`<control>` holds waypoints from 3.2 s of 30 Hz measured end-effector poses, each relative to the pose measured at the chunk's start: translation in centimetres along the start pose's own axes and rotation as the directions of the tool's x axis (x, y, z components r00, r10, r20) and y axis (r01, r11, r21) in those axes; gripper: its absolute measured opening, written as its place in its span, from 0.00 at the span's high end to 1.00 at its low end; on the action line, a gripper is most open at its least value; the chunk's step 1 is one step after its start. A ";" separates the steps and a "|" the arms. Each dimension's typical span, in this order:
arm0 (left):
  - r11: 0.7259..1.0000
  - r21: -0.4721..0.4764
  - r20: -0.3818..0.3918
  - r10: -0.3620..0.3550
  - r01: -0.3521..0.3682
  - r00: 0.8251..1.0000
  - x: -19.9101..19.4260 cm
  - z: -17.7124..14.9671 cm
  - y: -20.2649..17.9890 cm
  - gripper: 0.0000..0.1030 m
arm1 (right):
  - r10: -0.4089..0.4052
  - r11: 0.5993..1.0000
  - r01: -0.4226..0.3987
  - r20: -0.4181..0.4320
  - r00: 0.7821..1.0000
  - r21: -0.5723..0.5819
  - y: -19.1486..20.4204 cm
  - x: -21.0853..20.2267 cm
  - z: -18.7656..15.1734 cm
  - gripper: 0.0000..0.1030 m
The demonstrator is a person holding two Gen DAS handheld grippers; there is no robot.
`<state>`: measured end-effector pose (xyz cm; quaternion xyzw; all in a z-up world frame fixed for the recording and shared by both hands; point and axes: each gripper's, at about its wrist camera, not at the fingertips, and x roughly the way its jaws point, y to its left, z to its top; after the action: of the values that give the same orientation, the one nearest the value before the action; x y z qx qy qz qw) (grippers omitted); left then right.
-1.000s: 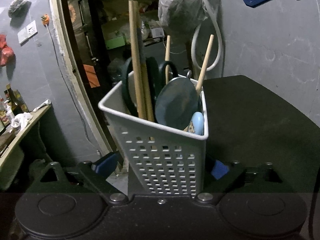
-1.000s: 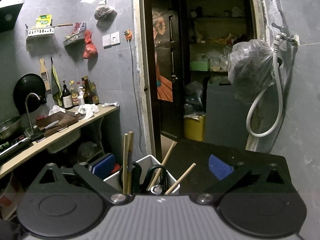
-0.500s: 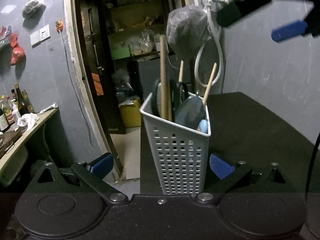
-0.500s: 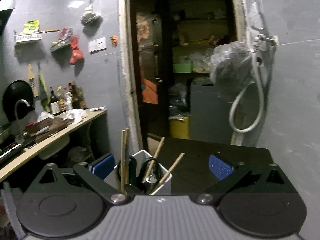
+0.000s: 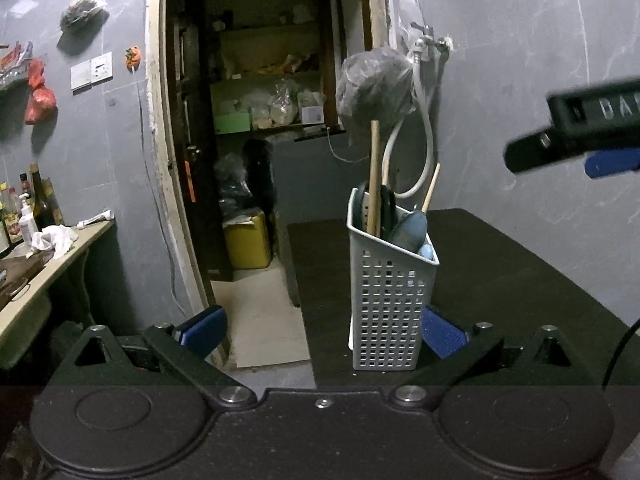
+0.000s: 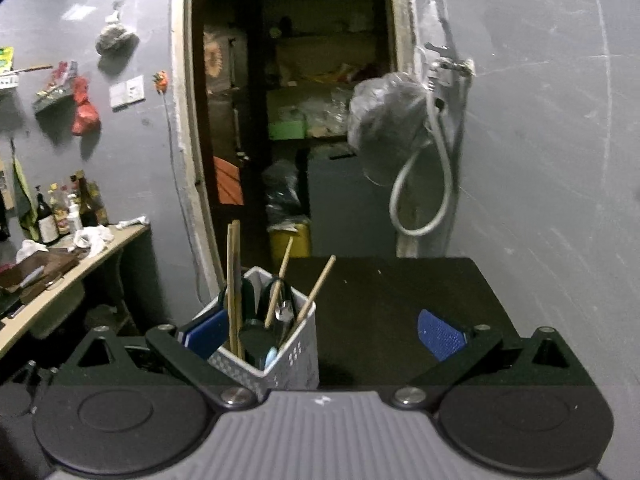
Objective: Organize utensils
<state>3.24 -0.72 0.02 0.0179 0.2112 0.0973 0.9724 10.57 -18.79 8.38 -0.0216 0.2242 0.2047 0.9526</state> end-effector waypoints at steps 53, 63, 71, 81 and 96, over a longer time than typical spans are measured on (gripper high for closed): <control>0.996 -0.041 -0.040 -0.078 0.076 0.996 -6.4 -2.1 4.4 0.01 | -0.198 0.971 0.215 -0.146 0.969 0.105 2.1 -9.1 -10.3 0.00; 0.998 -0.025 -0.077 -0.066 0.065 0.995 -6.3 -2.8 3.9 0.01 | -0.155 0.982 0.173 -0.198 0.968 0.077 2.4 -9.2 -11.3 0.00; 0.998 -0.017 -0.080 -0.061 0.060 0.995 -6.4 -2.9 3.8 0.01 | -0.151 0.984 0.166 -0.202 0.968 0.059 2.7 -9.7 -11.3 0.00; 0.998 -0.005 -0.082 -0.055 0.055 0.995 -6.7 -2.9 3.5 0.01 | -0.133 0.987 0.149 -0.210 0.969 0.063 2.0 -9.5 -11.3 0.00; 0.999 -0.011 -0.082 -0.038 0.037 0.996 -7.7 -3.1 3.2 0.01 | -0.117 0.991 0.128 -0.215 0.970 0.041 2.4 -9.9 -11.6 0.00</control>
<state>-5.52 0.92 0.58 0.0054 0.2508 0.0805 0.9647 -3.34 -21.93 2.42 -0.0309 0.3285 0.1357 0.9342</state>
